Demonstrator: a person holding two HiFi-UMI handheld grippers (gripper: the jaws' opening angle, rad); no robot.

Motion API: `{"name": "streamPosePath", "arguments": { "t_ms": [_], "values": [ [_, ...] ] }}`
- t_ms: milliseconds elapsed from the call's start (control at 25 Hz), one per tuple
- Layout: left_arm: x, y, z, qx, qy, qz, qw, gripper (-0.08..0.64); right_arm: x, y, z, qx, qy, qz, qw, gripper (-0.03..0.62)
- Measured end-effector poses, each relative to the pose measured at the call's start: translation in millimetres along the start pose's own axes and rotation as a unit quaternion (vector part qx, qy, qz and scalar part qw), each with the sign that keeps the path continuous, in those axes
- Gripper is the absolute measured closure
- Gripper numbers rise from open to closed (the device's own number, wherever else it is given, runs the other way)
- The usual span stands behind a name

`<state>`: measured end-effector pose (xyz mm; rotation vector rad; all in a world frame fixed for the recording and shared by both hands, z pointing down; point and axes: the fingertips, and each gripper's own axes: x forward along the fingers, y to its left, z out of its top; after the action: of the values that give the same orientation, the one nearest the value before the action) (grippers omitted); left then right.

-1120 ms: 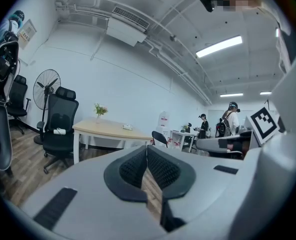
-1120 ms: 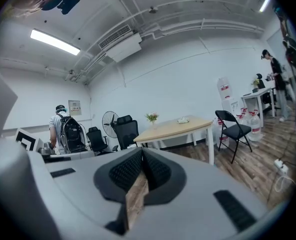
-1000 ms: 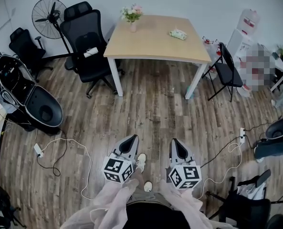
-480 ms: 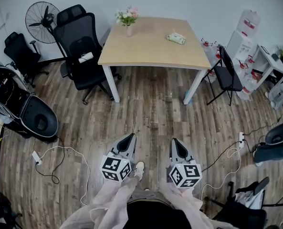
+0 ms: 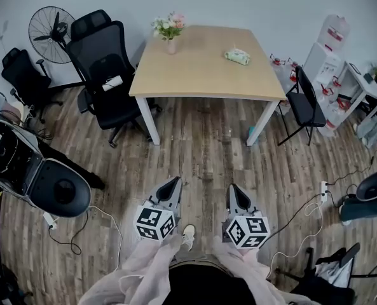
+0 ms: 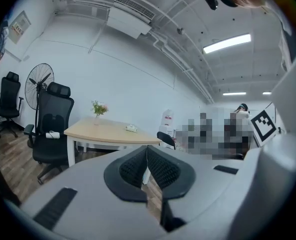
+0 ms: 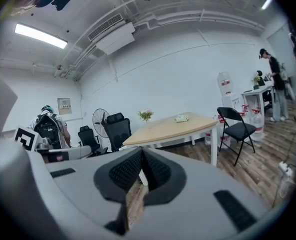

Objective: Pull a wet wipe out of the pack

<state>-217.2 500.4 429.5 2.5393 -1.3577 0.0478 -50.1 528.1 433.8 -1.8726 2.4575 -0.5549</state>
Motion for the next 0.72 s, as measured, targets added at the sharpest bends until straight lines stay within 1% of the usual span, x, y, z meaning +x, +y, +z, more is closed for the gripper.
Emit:
{"name": "streamPosePath", "arguments": {
  "t_ms": [400,720],
  "values": [
    [42,37,11,0.004,0.002,-0.022,0.9997,0.546,52,-1,8,0.007,-0.006,-0.016,1.000,0.580],
    [69,45,15,0.004,0.010,-0.045,0.9989,0.546,71,-9,12,0.012,-0.004,-0.033,0.999,0.580]
  ]
}}
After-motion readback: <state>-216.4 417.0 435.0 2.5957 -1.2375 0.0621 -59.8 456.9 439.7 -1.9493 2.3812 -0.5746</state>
